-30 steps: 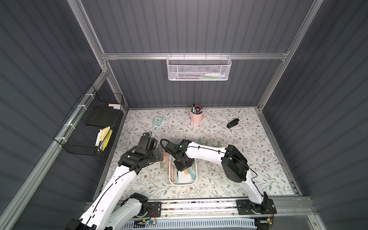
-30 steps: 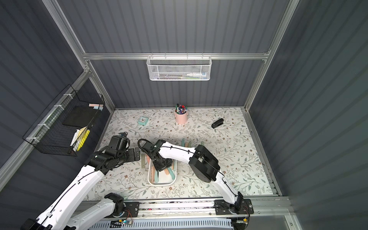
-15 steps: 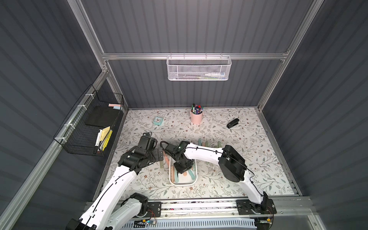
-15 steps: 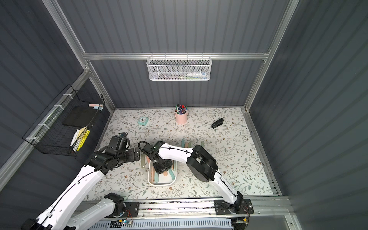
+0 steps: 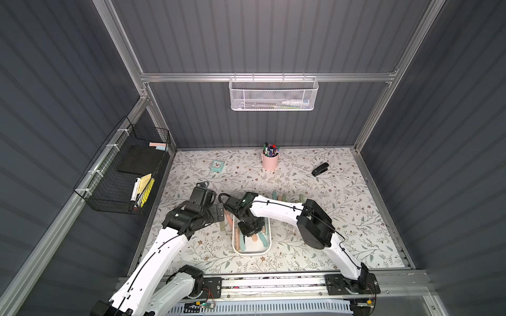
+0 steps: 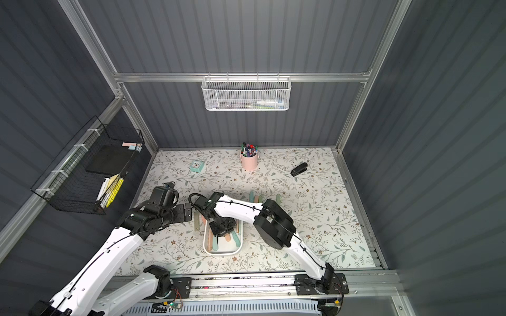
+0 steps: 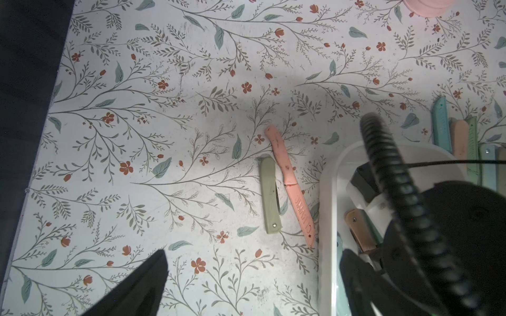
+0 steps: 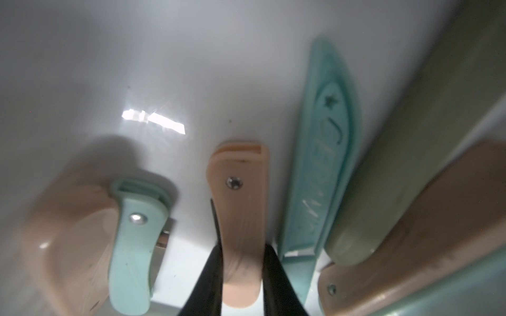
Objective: Take the fruit knife out of the storage box
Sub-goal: Pick up the fruit knife from the storage box.
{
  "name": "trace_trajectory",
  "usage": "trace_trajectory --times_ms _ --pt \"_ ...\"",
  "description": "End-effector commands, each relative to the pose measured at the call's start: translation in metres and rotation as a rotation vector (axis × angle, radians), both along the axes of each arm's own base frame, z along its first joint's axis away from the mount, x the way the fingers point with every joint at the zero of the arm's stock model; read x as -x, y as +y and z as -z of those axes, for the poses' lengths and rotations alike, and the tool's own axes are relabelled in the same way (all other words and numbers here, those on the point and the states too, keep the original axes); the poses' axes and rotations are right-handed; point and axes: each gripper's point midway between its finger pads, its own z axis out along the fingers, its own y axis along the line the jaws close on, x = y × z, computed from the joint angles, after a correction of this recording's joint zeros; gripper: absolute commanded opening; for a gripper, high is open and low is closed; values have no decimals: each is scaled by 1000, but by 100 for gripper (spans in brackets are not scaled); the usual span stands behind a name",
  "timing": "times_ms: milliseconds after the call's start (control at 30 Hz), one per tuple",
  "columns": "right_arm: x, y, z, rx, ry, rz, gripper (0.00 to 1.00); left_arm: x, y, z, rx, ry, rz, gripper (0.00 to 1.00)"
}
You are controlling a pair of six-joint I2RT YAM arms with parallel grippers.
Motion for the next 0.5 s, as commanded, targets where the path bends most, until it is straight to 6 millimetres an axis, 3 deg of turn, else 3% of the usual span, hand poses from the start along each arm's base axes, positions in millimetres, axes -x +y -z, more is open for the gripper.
trace_trajectory --times_ms 0,267,467 --pt "-6 4 -5 -13 -66 2 21 -1 -4 1 24 -1 -1 100" --pt "-28 0 -64 -199 -150 73 18 0 -4 0 25 -7 1 99" --pt "-53 -42 -97 -271 -188 179 18 0 -5 1 30 -2 6 100"
